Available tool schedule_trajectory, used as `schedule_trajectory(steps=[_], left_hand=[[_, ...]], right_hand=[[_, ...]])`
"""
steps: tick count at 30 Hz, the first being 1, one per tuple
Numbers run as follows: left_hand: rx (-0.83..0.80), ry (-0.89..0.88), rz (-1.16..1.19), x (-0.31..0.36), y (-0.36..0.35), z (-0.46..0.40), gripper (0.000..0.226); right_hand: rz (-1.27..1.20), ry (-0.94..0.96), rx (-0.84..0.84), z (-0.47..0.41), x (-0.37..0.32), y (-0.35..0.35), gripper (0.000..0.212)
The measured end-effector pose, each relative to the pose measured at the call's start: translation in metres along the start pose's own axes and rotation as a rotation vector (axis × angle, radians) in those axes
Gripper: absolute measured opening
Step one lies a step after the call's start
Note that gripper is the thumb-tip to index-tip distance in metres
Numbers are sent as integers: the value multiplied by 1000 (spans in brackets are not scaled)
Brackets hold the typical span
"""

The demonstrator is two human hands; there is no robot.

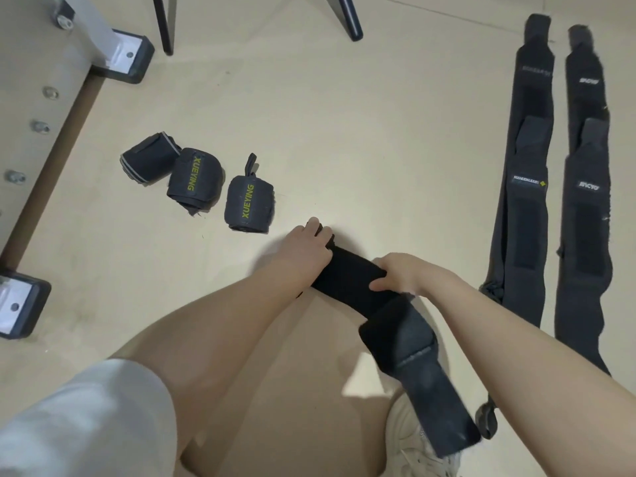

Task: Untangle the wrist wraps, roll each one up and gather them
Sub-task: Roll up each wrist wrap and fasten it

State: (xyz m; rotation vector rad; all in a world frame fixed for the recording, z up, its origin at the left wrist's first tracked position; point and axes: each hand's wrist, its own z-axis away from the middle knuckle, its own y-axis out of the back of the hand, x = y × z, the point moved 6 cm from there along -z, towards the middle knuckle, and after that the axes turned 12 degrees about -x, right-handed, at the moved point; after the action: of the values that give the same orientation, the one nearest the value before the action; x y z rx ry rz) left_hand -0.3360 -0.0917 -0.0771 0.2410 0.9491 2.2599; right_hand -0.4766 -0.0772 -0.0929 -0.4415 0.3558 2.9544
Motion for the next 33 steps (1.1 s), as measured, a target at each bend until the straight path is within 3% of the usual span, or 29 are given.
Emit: schedule_trajectory(steps=[2, 5, 9, 13, 15, 19, 21, 25, 28, 30, 33], left_hand=[[1, -30, -12, 4, 2, 3, 34], [0, -72, -6, 3, 4, 6, 42], [13, -41, 14, -3, 3, 6, 59], [174, 32, -80, -1, 14, 9, 53], [95, 7, -47, 1, 9, 3, 50], [43, -41, -50, 8, 10, 1, 45], [37, -67, -20, 8, 6, 2, 42], [43, -62, 17, 0, -8, 1, 54], [-26, -14, 74, -3, -14, 1, 61], [-75, -38, 155, -1, -17, 0, 54], [-75, -72, 246, 1, -19, 0, 47]], right_hand=[[24, -74, -13, -4, 5, -4, 26], [119, -195, 103, -9, 15, -6, 7], [110, -253, 113, -8, 31, -7, 19], [223, -346, 284, 4, 41, 3, 34], [295, -184, 387, 4, 28, 5, 43], [543, 407, 568, 5, -35, -10, 43], [711, 399, 447, -6, -45, -32, 50], [818, 187, 318, -12, -26, -33, 63], [922, 168, 394, -6, -34, -27, 56], [843, 185, 474, -5, -47, -27, 42], [123, 260, 441, -16, -52, -27, 28]])
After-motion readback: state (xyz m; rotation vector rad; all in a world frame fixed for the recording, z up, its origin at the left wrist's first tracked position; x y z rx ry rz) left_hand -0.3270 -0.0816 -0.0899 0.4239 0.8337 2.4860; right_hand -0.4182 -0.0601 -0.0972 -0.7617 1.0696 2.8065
